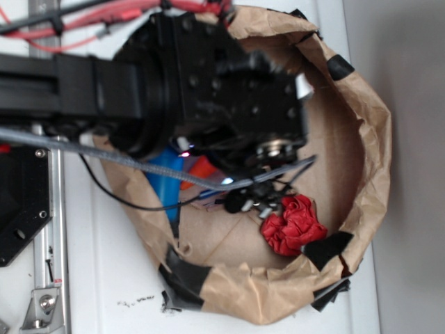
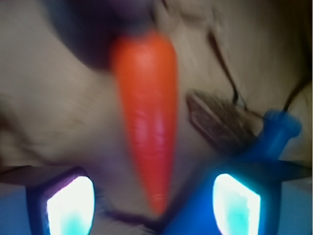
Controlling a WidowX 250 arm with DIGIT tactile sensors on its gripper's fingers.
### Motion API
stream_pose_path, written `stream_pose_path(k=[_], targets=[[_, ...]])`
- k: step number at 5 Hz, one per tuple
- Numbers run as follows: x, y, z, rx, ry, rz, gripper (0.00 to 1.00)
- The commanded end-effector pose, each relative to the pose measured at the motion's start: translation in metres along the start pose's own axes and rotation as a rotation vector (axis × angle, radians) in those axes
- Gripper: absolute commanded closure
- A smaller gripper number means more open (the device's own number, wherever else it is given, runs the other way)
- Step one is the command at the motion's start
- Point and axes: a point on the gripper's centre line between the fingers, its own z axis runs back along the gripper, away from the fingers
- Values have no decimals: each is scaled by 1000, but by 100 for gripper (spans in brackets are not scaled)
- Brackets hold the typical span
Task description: Grab the blue bottle.
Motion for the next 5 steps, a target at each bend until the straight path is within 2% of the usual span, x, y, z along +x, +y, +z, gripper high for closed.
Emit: stream_pose_path(k=[1,2,3,4,5], targets=[[-13,36,-30,-46,0,-85,0],[-3,32,-30,-83,-45,-133,100],[-3,33,1,-143,-56,-143,100],[-3,31,51,-216,-190,-146,100],[8,34,101,-288,-286,-104,100]])
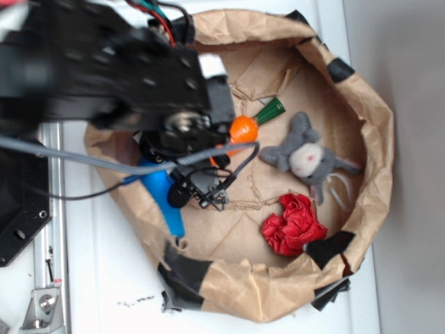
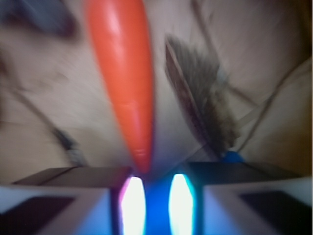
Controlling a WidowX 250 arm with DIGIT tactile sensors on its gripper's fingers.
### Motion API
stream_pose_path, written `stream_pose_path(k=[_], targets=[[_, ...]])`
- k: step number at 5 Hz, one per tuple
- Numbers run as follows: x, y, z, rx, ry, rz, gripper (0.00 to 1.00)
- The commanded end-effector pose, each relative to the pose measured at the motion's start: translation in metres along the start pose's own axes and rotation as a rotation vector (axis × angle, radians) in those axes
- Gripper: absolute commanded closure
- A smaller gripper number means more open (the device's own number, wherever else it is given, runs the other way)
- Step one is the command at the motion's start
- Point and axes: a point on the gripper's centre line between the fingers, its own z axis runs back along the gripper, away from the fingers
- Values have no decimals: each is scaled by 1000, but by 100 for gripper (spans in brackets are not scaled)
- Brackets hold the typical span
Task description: Grab the blue bottle.
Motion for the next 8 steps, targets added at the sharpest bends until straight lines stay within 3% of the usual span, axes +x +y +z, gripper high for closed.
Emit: stream_pose_path(k=[1,2,4,6,7,8], targets=[[38,6,58,-103,-124,63,100],[36,-3,33,-94,-18,172,0],[4,-21,-10,-6,148,283,0],[-36,-10,-33,58,285,298,0],[-58,-9,-43,99,316,275,0],[-67,-9,-66,84,303,243,0]])
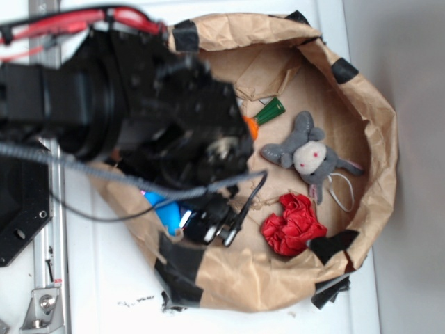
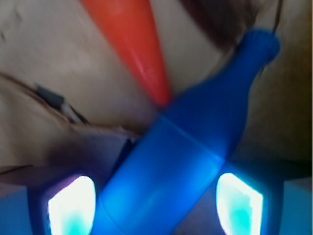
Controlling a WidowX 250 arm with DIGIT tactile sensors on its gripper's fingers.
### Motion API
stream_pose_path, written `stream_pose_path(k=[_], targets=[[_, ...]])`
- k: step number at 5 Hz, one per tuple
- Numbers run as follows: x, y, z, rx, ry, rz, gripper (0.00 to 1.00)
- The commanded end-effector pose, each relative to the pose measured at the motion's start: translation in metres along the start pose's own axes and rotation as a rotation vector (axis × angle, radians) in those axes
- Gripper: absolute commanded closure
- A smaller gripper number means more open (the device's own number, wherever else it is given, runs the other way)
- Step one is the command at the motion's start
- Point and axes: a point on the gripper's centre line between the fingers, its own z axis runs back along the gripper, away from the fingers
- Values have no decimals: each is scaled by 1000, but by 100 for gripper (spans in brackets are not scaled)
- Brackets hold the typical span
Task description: Grab the blue bottle.
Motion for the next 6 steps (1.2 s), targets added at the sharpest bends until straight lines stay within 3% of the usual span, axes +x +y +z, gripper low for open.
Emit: stream_pose_path(k=[1,2,3,5,6], targets=[[1,9,-29,-106,-91,-127,0],[11,6,-11,-199,-172,-225,47],[28,5,17,-211,-273,-271,100],[37,-6,70,-182,-386,-440,100],[31,-13,110,-79,-418,-682,100]])
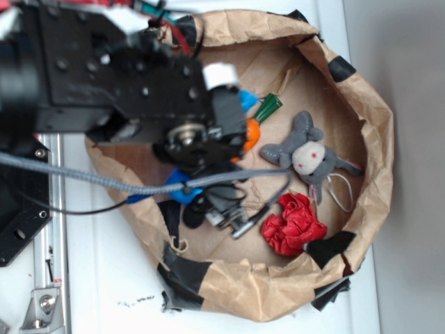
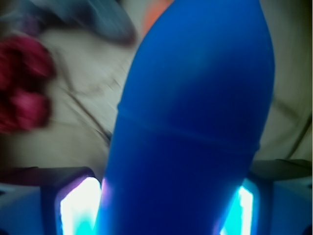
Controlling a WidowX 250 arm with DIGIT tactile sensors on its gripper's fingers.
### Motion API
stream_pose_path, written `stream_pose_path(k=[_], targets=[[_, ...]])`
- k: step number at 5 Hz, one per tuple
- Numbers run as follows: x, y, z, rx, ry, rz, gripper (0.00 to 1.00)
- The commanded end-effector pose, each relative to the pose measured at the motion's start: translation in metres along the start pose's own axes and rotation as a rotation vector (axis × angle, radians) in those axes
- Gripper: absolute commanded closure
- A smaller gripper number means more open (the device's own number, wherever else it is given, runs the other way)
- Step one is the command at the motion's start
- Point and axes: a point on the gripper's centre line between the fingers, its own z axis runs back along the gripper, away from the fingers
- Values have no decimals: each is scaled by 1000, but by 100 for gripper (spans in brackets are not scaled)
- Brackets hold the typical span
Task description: Grab the blue bottle.
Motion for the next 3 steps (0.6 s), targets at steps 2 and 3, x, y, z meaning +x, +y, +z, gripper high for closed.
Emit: stream_pose_path(k=[2,3], targets=[[21,-10,75,91,45,-714,100],[20,-8,67,103,58,-716,100]])
